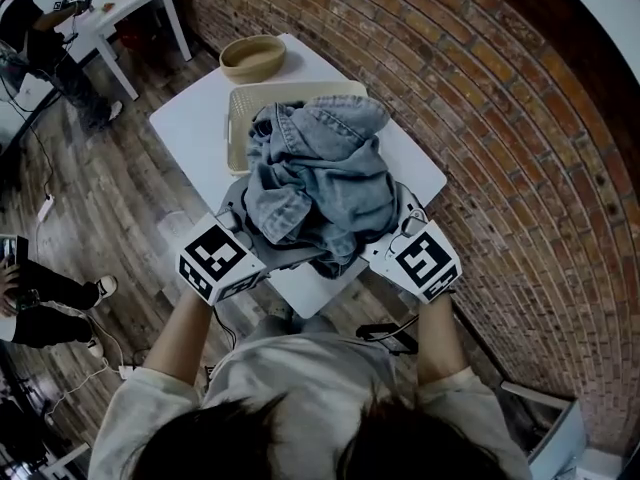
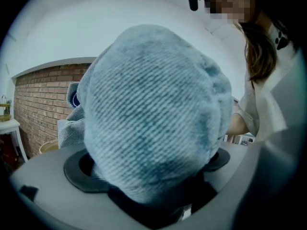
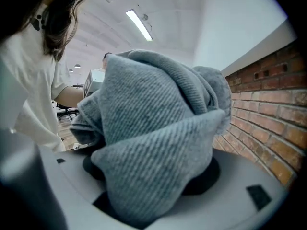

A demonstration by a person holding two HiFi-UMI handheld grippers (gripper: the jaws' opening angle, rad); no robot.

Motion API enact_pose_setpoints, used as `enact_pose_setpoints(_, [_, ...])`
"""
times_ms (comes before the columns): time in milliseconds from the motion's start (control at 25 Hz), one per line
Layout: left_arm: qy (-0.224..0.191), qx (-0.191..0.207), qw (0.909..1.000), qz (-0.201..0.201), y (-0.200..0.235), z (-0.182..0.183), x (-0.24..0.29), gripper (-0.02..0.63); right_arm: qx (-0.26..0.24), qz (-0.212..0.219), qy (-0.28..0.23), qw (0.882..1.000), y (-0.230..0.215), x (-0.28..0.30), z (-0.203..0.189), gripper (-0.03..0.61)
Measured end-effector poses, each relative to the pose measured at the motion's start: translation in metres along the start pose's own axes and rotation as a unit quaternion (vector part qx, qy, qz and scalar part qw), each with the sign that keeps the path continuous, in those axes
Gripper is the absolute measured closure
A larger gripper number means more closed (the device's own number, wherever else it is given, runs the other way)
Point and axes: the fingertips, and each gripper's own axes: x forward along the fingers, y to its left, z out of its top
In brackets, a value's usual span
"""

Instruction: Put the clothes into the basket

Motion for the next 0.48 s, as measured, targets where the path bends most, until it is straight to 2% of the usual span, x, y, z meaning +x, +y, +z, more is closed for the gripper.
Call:
enact_pose_setpoints(240, [-0.019,0.026,0.9992,0.025,0.008,0.005,0.000,0.074,-0.022,-0.018,-0.022,0.999,-0.010,0.005,0.005,0.225])
enact_pose_setpoints(480, [-0.024,0.042,0.9981,0.039,0.046,0.034,0.002,0.084,-0.039,-0.026,-0.036,0.998,-0.046,0.022,0.033,0.225])
